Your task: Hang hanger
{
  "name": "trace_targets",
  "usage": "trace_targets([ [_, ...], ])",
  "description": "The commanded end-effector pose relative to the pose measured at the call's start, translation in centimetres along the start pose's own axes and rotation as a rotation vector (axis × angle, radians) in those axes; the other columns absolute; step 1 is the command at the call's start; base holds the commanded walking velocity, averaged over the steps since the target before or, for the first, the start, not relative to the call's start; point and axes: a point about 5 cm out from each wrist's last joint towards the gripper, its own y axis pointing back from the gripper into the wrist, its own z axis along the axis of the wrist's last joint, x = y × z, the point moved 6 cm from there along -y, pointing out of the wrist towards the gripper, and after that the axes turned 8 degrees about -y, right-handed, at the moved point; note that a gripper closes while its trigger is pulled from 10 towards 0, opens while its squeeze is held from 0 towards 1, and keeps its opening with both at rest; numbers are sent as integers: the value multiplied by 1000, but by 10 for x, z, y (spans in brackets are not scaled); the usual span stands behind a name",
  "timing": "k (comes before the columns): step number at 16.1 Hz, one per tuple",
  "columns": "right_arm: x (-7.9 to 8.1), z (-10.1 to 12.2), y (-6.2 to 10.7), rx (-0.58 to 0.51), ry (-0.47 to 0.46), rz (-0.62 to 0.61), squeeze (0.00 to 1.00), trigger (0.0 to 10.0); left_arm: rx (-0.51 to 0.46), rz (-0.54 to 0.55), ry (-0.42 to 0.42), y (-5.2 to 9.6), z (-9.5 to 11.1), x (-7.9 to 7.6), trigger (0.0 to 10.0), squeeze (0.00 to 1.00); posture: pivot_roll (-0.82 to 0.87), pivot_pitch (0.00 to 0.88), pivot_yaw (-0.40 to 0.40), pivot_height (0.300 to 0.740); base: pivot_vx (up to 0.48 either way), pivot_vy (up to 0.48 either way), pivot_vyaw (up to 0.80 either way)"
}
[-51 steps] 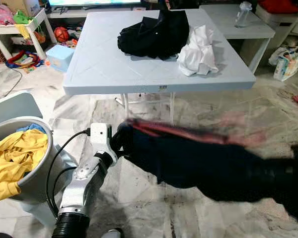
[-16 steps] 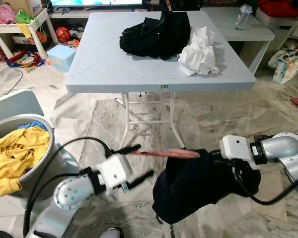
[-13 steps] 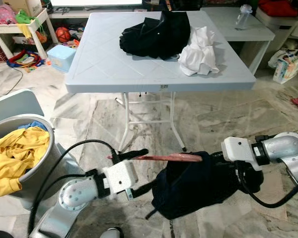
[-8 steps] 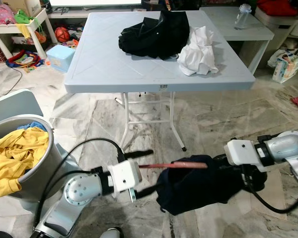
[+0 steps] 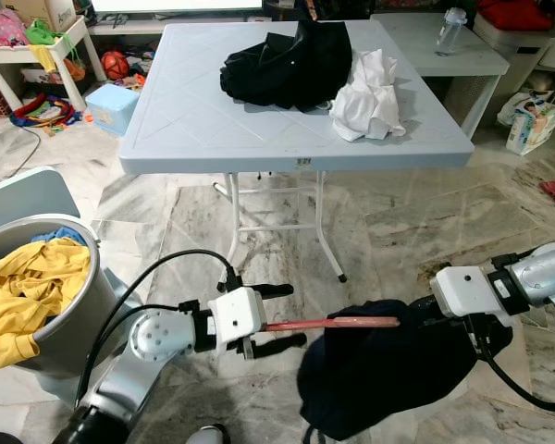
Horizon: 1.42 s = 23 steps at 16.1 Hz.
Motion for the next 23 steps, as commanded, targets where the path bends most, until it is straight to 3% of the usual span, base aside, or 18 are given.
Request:
trace_targets([
  [1,0,12,5,-34,46,2,0,10000,4,-23,-7,-3,-1,-2,0,0,-49,99,-40,740,0,0,0],
  [8,-3,17,-4,-51,52,-9,0,10000,-33,-73,-23,-18,5,-1,0,0,-62,103,-35,740,0,0,0],
  [15,-14,29,-4,-86,79,-63,0,10000,-14,-166,-2,-22,-2,-13,314,0,-68,101,-28,740,0,0,0],
  [23,-25,37,-9,-118,94,-121,0,10000,5,-205,36,-22,-7,-20,0,0,-67,101,-32,740,0,0,0],
])
